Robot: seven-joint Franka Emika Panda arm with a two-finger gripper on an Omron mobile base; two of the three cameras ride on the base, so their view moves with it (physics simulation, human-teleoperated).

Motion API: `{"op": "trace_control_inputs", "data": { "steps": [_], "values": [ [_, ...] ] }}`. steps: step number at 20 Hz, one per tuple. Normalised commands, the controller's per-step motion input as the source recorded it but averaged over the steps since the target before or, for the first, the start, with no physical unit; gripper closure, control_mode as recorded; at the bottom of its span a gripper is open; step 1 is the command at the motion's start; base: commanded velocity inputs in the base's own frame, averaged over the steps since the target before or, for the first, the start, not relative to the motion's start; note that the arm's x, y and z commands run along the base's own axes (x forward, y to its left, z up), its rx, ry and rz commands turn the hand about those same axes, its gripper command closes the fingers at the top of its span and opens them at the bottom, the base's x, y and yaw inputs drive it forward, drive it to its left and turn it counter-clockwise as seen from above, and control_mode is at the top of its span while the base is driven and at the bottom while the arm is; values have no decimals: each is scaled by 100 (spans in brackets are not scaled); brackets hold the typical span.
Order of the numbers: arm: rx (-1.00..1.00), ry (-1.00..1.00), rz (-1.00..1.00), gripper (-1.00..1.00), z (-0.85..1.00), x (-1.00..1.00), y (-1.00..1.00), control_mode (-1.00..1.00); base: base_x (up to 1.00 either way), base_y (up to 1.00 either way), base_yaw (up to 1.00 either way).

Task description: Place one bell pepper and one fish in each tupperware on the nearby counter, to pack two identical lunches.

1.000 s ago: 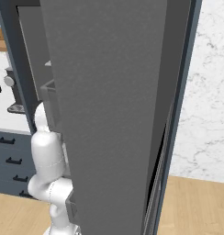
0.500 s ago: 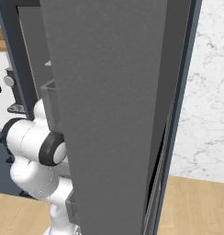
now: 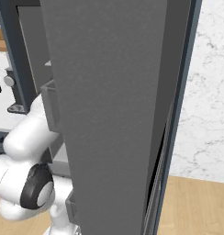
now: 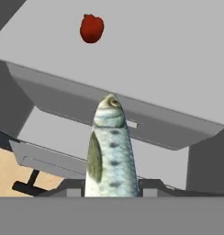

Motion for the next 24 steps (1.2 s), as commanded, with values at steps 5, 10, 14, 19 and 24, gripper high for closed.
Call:
{"op": "trace_control_inputs", "data": {
  "steps": [5, 10, 14, 19, 24],
  "values": [
    [-5, 0, -2, 100, -4, -80, 25, -100, 0, 0, 0],
    [-1, 1, -3, 100, -15, -43, 14, -100, 0, 0, 0],
    [0, 4, 0, 100, -9, -38, 0, -100, 0, 0, 0],
    [1, 0, 0, 100, -15, -37, 0, 100, -28, 0, 0],
    [0, 0, 0, 100, 0, 0, 0, 100, -73, 51, 0]
  ]
}}
